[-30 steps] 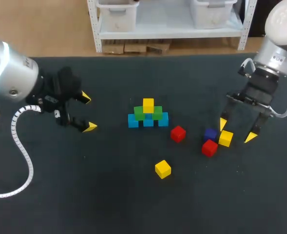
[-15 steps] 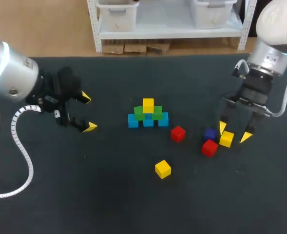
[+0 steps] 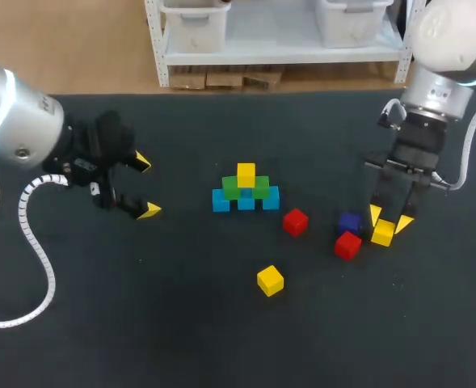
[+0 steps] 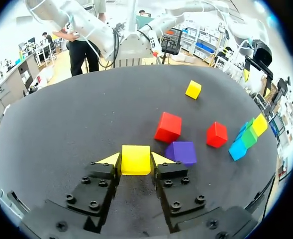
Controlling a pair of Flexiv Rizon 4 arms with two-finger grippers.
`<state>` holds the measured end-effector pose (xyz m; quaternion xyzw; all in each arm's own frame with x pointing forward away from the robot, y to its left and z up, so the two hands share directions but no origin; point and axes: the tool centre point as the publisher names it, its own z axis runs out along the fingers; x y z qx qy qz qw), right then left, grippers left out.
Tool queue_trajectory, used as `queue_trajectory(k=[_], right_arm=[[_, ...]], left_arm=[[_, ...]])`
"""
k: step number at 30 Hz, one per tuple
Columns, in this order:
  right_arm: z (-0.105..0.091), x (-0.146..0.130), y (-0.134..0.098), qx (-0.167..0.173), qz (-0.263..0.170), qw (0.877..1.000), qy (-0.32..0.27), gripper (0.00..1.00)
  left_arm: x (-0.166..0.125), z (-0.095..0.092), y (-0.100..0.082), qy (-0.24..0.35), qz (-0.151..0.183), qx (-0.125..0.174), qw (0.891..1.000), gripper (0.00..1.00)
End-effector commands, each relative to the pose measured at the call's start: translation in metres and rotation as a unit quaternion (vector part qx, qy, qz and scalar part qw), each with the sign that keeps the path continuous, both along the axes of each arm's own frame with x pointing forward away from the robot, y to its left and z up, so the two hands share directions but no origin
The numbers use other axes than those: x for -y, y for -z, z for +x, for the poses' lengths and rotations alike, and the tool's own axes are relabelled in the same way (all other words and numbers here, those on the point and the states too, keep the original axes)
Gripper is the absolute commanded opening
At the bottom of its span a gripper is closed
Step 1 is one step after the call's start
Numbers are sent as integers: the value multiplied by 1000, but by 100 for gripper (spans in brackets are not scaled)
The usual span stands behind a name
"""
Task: Place the blue cubes, place green cubes on the blue cubes, place the yellow cubes on the green cubes, then place the red cubes on the yellow cubes, and place purple cube on the red cubes.
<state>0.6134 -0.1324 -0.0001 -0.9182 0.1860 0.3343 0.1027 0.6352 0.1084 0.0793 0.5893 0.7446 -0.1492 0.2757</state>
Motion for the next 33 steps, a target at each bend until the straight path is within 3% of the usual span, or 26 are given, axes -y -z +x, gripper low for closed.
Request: queue_trajectory(k=[1, 6, 9, 14, 19, 24, 25, 27, 28, 29, 33], right_arm=[[-1, -2, -4, -1, -11, 1000, -1, 0], [-3, 3, -12, -4, -39, 999, 36, 0], [1, 5, -23, -15, -55, 993, 103, 0], [13, -1, -46, 1, -58, 976, 212, 0], [33, -16, -69, 28, -55, 940, 335, 0], [53, -40, -86, 56, -40, 892, 448, 0], [56, -46, -88, 54, -35, 890, 452, 0], [59, -58, -92, 54, -26, 872, 486, 0], [60, -65, -94, 56, -23, 871, 488, 0], [60, -71, -95, 64, -23, 861, 504, 0], [63, -93, -97, 84, -20, 841, 535, 0]], left_arm=[[-3, -1, 1, 2, -5, 2, 1000, 100], [-3, -1, 1, 2, -5, 2, 1000, 100], [-3, -1, 1, 2, -5, 2, 1000, 100], [-3, -1, 1, 2, -5, 2, 1000, 100], [-3, -1, 1, 2, -5, 2, 1000, 100], [-3, -1, 1, 2, -5, 2, 1000, 100], [-3, -1, 1, 2, -5, 2, 1000, 100], [-3, -1, 1, 2, -5, 2, 1000, 100], [-3, -1, 1, 2, -5, 2, 1000, 100], [-3, -1, 1, 2, -5, 2, 1000, 100], [-3, -1, 1, 2, -5, 2, 1000, 100]])
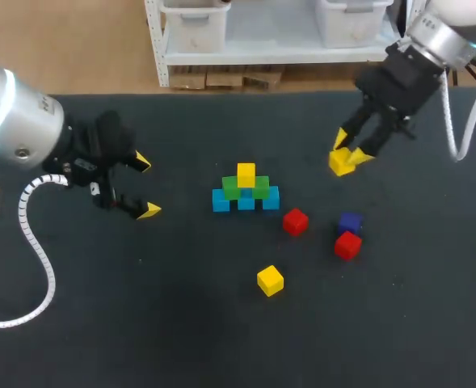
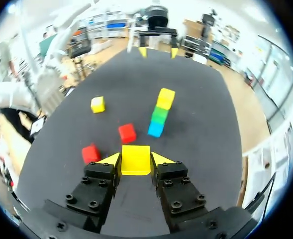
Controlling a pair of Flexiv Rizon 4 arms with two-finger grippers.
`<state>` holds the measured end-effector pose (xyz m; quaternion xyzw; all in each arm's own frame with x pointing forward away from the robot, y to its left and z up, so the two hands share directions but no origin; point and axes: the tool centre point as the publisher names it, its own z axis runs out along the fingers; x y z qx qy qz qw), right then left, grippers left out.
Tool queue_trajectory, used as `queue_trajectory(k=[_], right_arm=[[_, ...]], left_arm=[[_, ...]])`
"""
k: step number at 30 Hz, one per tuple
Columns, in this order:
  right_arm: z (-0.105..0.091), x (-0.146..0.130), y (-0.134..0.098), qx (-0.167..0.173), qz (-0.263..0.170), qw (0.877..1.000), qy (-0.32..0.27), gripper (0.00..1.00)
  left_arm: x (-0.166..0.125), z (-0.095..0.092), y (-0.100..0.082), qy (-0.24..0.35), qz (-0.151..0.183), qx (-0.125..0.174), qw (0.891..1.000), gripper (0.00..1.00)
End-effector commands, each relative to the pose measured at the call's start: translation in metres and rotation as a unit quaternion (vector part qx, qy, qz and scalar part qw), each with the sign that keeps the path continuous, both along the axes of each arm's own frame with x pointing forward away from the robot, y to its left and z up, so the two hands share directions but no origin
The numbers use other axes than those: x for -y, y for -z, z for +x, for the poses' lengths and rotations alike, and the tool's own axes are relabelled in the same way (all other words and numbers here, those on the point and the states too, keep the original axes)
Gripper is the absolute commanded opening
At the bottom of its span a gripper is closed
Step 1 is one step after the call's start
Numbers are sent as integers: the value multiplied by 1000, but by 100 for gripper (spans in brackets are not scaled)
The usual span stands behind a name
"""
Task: Place the blue cubes, place green cubes on the blue cubes, place the yellow cubes on the green cubes, then place the red cubes on the yellow cubes, and place purple cube on the red cubes.
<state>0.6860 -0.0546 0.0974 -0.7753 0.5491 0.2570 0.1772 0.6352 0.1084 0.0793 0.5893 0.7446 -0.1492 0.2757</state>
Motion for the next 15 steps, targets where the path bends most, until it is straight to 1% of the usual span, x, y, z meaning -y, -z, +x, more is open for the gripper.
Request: queue_trajectory(k=[1, 5, 15], right_arm=[[-9, -20, 0, 98, -6, 982, 160, 0], [-4, -35, 2, 98, -11, 978, 183, 0], [-1, -62, 5, 83, -9, 977, 196, 0]], left_arm=[[-3, -1, 1, 2, -5, 2, 1000, 100], [-3, -1, 1, 2, -5, 2, 1000, 100], [-3, -1, 1, 2, -5, 2, 1000, 100]])
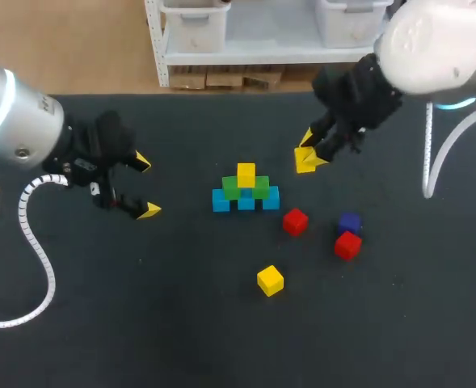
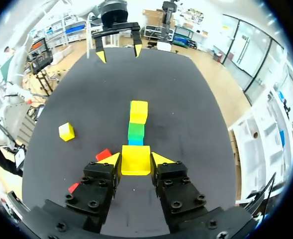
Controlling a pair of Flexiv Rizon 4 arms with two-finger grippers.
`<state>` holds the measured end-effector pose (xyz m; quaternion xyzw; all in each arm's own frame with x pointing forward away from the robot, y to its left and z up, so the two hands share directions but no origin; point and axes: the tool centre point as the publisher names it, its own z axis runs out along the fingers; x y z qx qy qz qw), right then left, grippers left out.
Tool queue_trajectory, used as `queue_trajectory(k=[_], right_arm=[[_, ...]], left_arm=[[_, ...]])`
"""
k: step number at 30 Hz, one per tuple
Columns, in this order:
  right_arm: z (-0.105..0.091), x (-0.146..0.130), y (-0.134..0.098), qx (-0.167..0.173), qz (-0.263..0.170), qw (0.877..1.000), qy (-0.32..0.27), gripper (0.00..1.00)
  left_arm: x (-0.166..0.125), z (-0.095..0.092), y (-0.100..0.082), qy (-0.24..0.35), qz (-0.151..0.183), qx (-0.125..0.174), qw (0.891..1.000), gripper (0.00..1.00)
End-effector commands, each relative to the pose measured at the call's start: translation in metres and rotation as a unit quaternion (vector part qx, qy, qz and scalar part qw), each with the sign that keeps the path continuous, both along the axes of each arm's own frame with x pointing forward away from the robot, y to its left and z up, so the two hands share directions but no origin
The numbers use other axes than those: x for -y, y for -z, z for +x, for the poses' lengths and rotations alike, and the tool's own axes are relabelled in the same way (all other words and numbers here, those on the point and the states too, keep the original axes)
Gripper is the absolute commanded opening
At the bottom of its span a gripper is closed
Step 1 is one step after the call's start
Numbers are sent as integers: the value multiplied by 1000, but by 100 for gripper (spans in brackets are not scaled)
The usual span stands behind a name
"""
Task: Place the blue cubes, place green cubes on the blue cubes, place the yellow cubes on the green cubes, then place the red cubes on the yellow cubes, and place purple cube on the red cubes.
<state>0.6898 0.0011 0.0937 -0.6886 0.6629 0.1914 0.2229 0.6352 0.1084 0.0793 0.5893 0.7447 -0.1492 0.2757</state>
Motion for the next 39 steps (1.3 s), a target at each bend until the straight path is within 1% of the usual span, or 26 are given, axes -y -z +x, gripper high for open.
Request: queue_trajectory(k=[1, 9, 14, 30, 39], right_arm=[[-4, -9, 1, 50, -2, 998, 38, 0], [-3, -26, 6, 35, 5, 998, 51, 0], [-5, -35, 11, 28, 7, 998, 47, 0], [-1, -51, 19, 20, 9, 999, 47, 0], [0, -55, 21, 18, 10, 999, 46, 0]], left_arm=[[-3, -1, 1, 3, -5, 2, 1000, 100], [-3, -1, 1, 3, -5, 2, 1000, 100], [-3, -1, 1, 3, -5, 2, 1000, 100], [-3, -1, 1, 3, -5, 2, 1000, 100], [-3, -1, 1, 3, -5, 2, 1000, 100]])
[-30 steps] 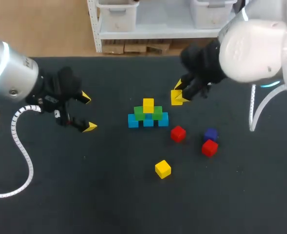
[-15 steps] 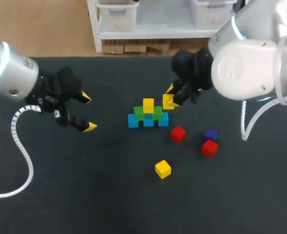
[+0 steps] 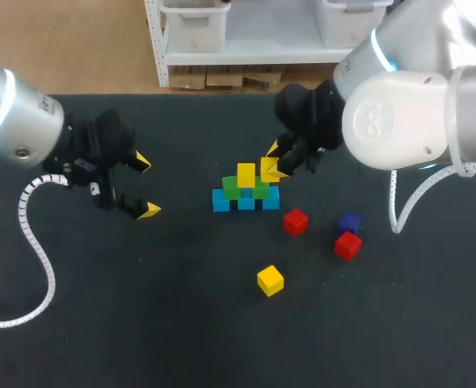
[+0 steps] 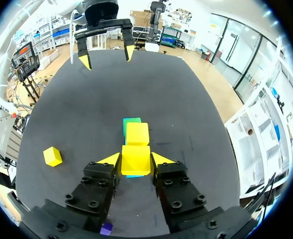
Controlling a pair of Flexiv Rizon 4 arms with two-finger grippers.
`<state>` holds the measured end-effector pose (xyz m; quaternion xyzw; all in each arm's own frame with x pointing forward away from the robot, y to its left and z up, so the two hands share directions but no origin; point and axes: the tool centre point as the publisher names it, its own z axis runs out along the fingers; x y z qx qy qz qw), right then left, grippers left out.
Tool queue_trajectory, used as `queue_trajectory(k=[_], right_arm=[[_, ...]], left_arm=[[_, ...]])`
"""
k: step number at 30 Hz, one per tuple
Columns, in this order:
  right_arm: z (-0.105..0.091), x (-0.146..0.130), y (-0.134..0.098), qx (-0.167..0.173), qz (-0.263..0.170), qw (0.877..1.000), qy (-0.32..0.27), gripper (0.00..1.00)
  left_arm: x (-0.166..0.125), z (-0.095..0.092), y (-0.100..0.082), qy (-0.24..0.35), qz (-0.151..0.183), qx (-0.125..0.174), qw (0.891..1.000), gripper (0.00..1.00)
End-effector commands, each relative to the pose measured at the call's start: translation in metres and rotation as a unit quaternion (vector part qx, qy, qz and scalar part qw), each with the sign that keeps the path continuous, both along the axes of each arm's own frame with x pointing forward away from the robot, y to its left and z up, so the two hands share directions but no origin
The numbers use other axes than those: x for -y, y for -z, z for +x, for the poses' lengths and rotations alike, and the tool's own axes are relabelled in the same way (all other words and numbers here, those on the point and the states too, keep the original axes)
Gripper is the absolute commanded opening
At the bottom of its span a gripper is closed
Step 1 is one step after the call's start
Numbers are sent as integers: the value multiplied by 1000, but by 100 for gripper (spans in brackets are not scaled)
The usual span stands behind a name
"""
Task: Place the blue cubes, place green cubes on the blue cubes, place the yellow cubes on the green cubes, then place the red cubes on the yellow cubes, and place purple cube on the red cubes.
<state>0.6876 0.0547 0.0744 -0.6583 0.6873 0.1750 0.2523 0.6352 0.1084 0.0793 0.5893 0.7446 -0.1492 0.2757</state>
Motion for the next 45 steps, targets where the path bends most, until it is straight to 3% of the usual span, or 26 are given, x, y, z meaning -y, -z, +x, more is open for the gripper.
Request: queue_trajectory(k=[1, 45], right_arm=[[2, -2, 2, -2, -1, 1000, 0, 0], [8, -10, 13, -13, -4, 1000, -7, 0]], left_arm=[[-3, -1, 1, 3, -5, 2, 1000, 100], [-3, -1, 1, 3, -5, 2, 1000, 100]])
